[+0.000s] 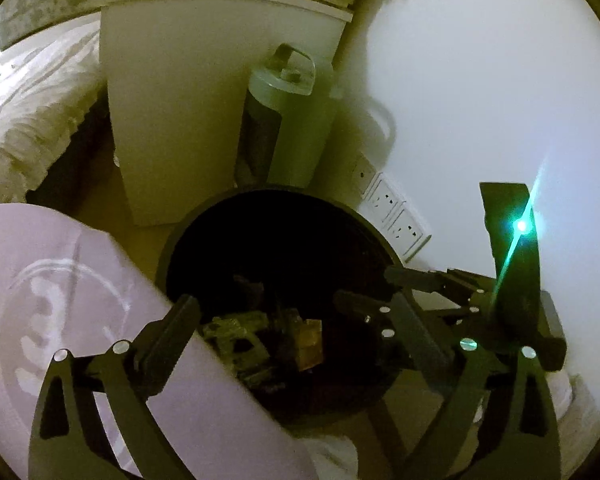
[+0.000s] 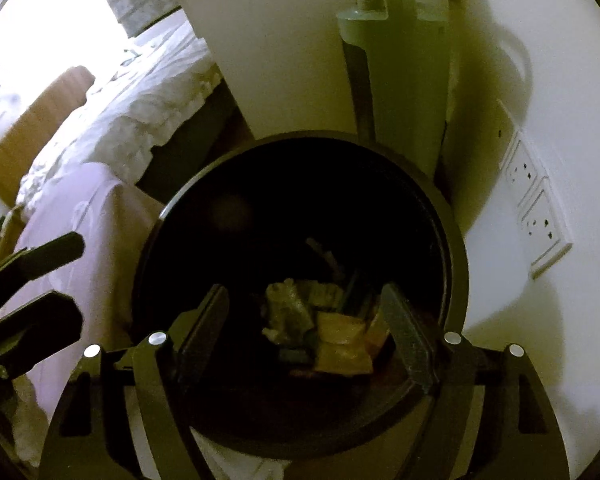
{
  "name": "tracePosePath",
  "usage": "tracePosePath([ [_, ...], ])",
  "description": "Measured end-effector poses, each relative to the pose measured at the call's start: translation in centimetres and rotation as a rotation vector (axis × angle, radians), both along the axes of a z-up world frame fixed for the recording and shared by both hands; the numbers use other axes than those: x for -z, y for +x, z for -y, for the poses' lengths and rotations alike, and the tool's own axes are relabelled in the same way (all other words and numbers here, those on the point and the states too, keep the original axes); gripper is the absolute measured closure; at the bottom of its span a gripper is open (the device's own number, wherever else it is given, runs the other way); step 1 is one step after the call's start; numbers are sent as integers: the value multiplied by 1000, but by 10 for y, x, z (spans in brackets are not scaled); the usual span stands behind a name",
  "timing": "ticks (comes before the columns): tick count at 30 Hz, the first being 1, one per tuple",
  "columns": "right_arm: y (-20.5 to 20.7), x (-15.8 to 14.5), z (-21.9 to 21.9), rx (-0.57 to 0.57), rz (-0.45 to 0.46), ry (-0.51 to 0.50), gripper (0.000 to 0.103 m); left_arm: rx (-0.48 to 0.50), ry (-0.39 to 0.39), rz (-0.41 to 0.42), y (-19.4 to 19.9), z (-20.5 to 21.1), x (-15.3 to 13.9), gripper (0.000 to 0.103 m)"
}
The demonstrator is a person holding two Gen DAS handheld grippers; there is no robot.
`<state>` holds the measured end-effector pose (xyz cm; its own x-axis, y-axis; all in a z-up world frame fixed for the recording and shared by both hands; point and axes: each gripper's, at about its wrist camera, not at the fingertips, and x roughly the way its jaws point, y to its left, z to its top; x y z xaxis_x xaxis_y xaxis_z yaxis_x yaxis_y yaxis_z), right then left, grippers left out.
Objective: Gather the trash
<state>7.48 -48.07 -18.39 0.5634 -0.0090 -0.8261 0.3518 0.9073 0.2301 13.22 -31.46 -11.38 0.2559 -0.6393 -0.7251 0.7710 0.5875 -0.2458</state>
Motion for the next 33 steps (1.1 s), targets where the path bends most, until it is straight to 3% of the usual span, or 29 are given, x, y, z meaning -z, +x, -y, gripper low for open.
tracePosePath([
  [7,6,-20,-44,-60,13,-6,24,-99,10,18,-6,-53,-6,5],
  [11,19,-44,-98,-158,82,-16,23,-208,10,46,-9,-104,-10,5],
  [13,25,-56,-125,-201,122,-25,23,-295,43,89,-13,-137,-13,5],
  [16,31,-72,-174,-268,220,-45,7,-429,114,146,-18,-181,-15,5],
  [23,28,-88,-282,-414,383,-77,5,-742,118,254,-41,-282,-32,5],
  [26,25,-85,-308,-437,403,-66,5,-830,172,288,-52,-310,-31,5],
  [33,11,-81,-325,-378,453,-118,5,-931,157,264,-60,-345,-22,5],
])
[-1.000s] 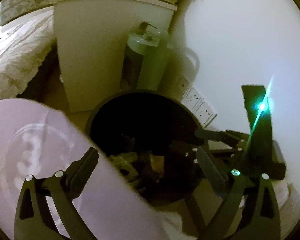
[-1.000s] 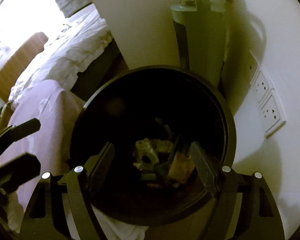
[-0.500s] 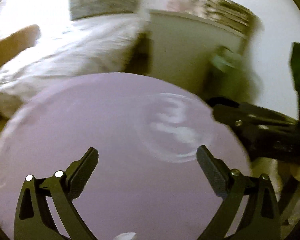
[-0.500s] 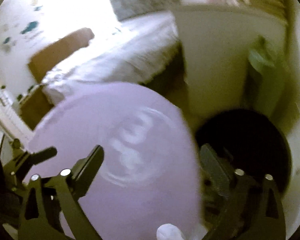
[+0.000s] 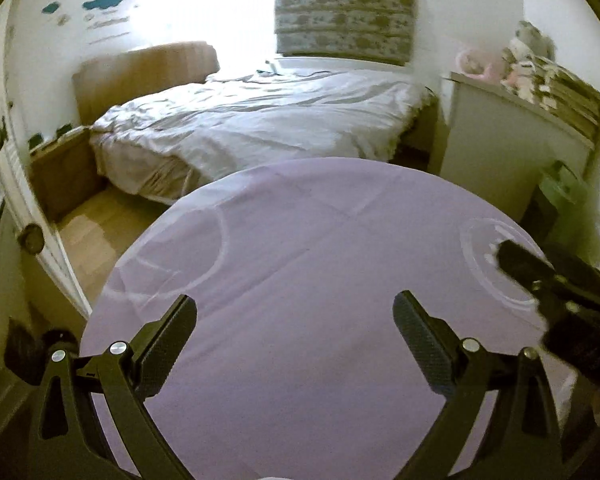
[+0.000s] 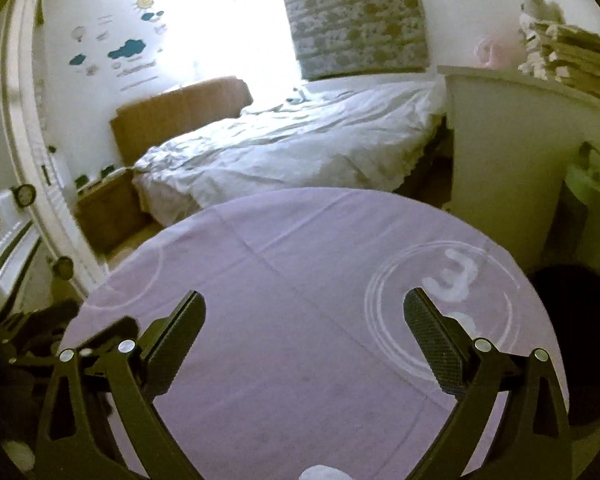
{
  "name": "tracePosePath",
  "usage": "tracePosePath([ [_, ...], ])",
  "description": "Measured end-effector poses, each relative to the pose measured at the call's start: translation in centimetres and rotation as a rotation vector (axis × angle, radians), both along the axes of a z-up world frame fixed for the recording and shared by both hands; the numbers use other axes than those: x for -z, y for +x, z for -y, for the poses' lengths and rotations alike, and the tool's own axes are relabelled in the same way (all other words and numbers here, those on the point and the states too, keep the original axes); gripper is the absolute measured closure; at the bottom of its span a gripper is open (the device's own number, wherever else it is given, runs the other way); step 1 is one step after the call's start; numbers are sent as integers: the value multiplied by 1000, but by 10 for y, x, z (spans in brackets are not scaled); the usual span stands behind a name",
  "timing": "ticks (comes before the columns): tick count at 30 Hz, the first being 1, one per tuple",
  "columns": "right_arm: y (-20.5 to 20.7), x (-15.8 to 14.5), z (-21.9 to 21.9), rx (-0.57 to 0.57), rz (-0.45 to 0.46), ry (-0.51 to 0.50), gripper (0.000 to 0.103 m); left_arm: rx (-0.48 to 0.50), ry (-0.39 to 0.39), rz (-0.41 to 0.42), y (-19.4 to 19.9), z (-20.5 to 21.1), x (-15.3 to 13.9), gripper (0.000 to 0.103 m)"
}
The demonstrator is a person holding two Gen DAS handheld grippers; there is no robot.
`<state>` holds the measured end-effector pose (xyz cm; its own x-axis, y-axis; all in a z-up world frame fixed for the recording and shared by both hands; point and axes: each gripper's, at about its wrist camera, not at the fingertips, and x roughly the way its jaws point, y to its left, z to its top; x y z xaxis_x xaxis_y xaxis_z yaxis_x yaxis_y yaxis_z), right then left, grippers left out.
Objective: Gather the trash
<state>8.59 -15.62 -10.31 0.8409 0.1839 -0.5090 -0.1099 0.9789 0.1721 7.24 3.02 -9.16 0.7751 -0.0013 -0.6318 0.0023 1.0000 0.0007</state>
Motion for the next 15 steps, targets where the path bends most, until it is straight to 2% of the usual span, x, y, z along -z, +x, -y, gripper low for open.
tracePosePath([
  [5,-6,3,6,52,26,-31,5,-19,-9,5,0,-9,6,5],
  [15,-15,14,10,50,27,-67,5,-15,-36,0,-3,-10,11,5],
])
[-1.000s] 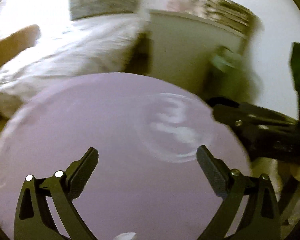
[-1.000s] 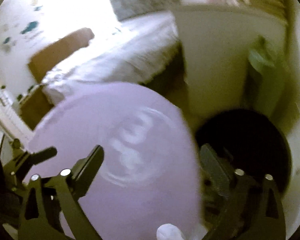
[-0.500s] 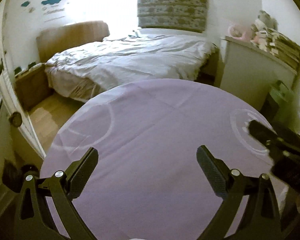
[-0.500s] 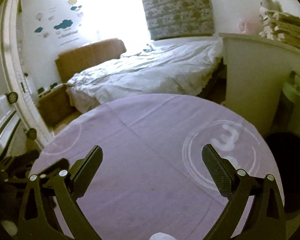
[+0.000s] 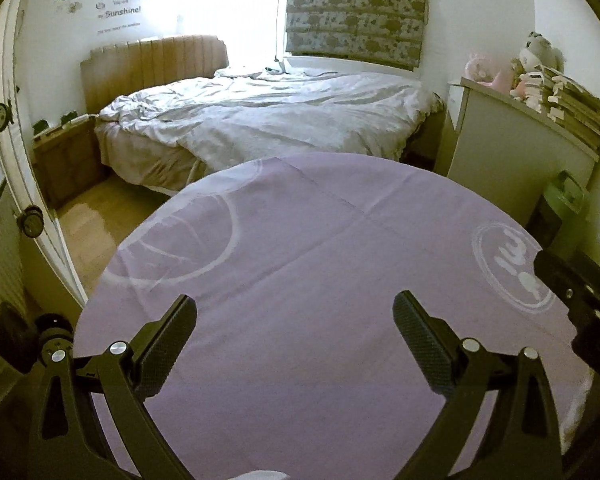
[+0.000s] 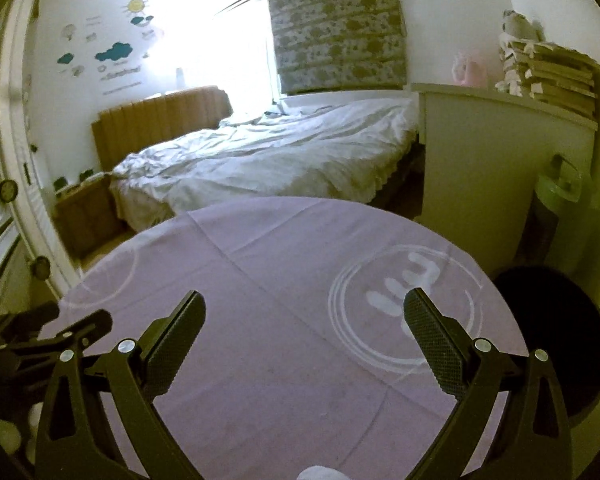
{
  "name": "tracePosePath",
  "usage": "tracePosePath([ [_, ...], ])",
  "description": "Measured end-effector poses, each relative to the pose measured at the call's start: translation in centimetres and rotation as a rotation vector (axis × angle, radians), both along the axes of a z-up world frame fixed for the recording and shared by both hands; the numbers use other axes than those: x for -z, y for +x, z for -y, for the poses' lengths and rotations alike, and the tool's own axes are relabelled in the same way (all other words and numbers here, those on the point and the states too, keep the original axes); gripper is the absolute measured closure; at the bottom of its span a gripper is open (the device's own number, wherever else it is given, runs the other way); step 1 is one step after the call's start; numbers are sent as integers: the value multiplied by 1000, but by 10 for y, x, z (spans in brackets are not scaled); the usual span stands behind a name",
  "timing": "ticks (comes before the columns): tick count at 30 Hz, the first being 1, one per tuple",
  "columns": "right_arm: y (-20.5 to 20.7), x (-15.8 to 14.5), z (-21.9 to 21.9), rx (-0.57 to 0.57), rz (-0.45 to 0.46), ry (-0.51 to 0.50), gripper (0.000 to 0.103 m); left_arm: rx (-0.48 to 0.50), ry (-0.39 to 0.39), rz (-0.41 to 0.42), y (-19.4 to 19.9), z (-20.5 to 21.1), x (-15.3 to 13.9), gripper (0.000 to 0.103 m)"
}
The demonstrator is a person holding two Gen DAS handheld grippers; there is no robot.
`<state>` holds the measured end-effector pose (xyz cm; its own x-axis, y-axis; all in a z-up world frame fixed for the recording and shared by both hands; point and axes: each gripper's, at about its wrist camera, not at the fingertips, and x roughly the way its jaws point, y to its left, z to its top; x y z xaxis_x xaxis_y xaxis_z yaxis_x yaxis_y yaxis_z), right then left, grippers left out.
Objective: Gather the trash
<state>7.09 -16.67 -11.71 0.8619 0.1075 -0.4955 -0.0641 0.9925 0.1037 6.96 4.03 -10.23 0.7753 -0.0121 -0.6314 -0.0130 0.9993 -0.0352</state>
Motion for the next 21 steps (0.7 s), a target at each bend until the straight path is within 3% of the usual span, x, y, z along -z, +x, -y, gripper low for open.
tracePosePath([
  [21,5,4,7,4,-18,33,5,3,-22,-18,2,-1,4,5],
])
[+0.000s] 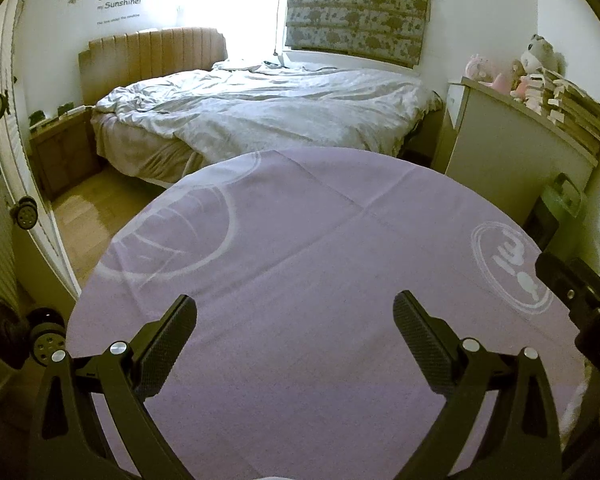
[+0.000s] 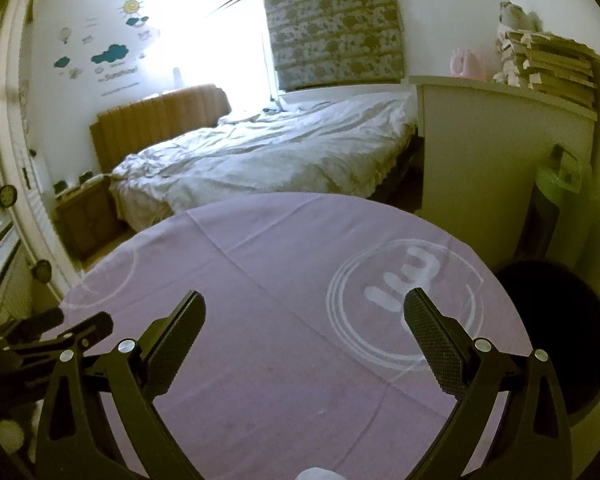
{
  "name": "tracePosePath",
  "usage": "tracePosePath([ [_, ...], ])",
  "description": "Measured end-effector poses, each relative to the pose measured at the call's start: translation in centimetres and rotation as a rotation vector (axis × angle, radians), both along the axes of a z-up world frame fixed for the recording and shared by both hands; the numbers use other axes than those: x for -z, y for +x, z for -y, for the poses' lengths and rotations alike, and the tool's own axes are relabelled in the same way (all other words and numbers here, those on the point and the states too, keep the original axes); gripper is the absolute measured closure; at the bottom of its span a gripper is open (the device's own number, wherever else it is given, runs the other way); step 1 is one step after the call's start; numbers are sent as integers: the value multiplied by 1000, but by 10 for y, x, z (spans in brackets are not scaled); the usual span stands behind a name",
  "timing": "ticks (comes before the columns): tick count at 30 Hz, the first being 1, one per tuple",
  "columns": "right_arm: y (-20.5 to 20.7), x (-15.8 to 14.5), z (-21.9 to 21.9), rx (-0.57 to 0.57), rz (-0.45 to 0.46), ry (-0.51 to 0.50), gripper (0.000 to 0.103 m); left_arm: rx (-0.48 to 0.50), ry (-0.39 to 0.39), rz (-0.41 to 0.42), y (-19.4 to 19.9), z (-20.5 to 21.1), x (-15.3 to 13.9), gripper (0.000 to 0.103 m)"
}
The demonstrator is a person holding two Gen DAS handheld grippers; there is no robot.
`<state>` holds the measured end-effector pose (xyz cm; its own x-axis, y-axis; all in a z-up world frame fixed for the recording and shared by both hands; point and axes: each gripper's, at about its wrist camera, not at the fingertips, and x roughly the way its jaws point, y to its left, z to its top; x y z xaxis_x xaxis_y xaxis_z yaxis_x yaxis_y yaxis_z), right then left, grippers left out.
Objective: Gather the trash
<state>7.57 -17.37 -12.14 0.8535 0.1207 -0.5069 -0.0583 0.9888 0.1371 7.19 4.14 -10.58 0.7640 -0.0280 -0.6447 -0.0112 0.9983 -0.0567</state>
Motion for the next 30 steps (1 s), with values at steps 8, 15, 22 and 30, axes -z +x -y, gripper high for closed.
tracePosePath([
  [8,0,0,0,0,-1,0,5,-1,5,-7,0,1,2,5],
  [15,0,0,1,0,0,1,5,-2,7,-11,-1,3,3,5],
  [22,0,0,1,1,-4,5,5,-1,10,-15,-3,6,5,5],
  [30,-3,-1,-2,5,-4,13,5,-3,12,-16,-3,7,5,5],
])
